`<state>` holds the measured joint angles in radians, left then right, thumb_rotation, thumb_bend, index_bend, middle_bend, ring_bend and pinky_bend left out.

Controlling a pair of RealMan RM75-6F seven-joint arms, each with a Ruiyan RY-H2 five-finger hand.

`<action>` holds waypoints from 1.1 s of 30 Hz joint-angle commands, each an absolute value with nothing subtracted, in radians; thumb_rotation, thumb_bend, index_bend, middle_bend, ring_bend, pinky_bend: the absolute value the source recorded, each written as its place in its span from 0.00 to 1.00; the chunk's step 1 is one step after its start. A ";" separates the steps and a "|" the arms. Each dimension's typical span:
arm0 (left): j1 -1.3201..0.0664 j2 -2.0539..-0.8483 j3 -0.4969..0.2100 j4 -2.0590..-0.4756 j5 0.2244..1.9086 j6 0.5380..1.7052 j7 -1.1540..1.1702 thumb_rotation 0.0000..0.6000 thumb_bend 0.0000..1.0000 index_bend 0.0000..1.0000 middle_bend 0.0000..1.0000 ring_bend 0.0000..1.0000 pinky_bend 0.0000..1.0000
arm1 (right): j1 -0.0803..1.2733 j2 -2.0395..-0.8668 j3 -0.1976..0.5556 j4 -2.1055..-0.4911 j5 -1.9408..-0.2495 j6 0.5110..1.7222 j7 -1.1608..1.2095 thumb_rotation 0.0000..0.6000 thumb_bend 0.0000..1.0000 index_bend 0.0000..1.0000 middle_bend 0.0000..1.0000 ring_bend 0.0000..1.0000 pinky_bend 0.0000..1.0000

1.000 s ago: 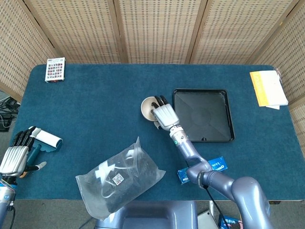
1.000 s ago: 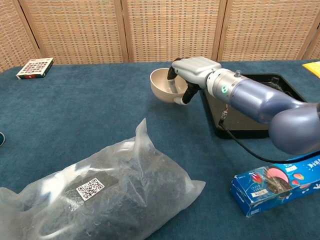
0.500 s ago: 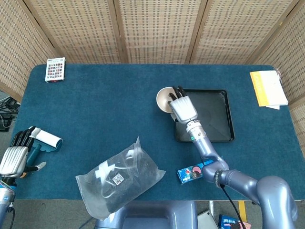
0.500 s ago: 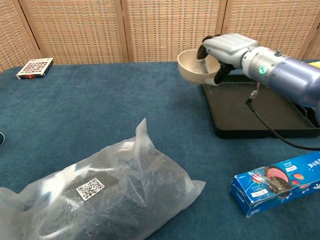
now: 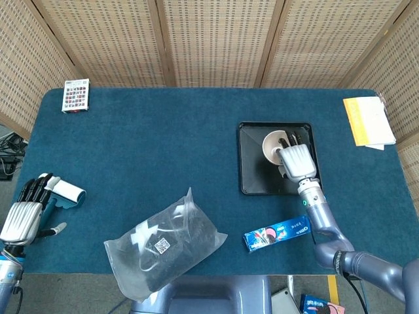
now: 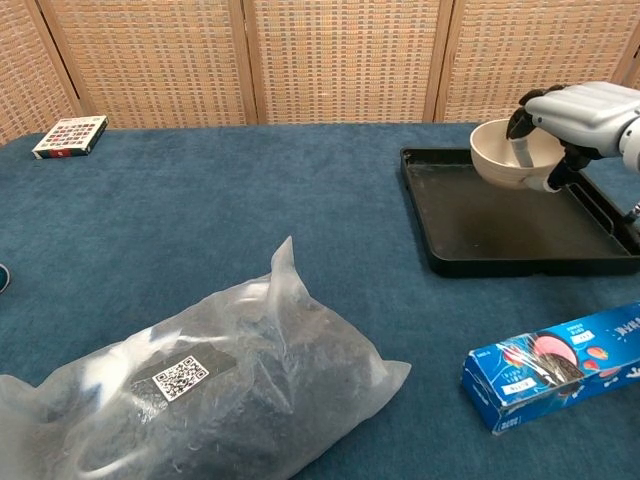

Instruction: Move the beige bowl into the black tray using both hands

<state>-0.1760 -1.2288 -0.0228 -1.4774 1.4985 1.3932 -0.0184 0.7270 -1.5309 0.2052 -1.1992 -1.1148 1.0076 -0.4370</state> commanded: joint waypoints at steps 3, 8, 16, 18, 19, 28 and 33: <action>-0.175 -1.228 -0.021 -1.481 1.504 1.398 -0.017 1.00 0.00 0.00 0.00 0.00 0.00 | 0.723 -1.541 0.202 -1.180 -1.108 0.999 -0.434 1.00 0.54 0.69 0.31 0.08 0.11; -0.174 -1.229 -0.023 -1.480 1.501 1.398 -0.018 1.00 0.00 0.00 0.00 0.00 0.00 | 0.724 -1.561 0.203 -1.137 -1.091 0.972 -0.419 1.00 0.54 0.69 0.31 0.08 0.11; -0.175 -1.236 -0.023 -1.472 1.502 1.397 -0.016 1.00 0.00 0.00 0.00 0.00 0.00 | 0.722 -1.595 0.198 -1.063 -1.085 0.942 -0.390 1.00 0.54 0.69 0.31 0.08 0.11; -0.176 -1.236 -0.023 -1.472 1.502 1.396 -0.015 1.00 0.00 0.00 0.00 0.00 0.00 | 0.725 -1.603 0.204 -1.042 -1.082 0.934 -0.380 1.00 0.54 0.68 0.30 0.08 0.11; -0.176 -1.236 -0.023 -1.471 1.501 1.395 -0.015 1.00 0.00 0.00 0.00 0.00 0.00 | 0.727 -1.606 0.207 -1.034 -1.079 0.930 -0.377 1.00 0.54 0.68 0.30 0.08 0.11; -0.177 -1.238 -0.022 -1.469 1.501 1.391 -0.015 1.00 0.00 0.00 0.00 0.00 0.00 | 0.724 -1.616 0.209 -0.993 -1.063 0.906 -0.379 1.00 0.50 0.63 0.25 0.07 0.08; -0.176 -1.237 -0.022 -1.469 1.504 1.394 -0.017 1.00 0.00 0.00 0.00 0.00 0.00 | 0.716 -1.603 0.203 -1.019 -1.056 0.909 -0.412 1.00 0.34 0.43 0.09 0.01 0.04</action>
<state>-0.1764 -1.2375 -0.0217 -1.4693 1.5039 1.3941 -0.0173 0.7187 -1.6065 0.2050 -1.0115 -1.0573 0.9057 -0.4047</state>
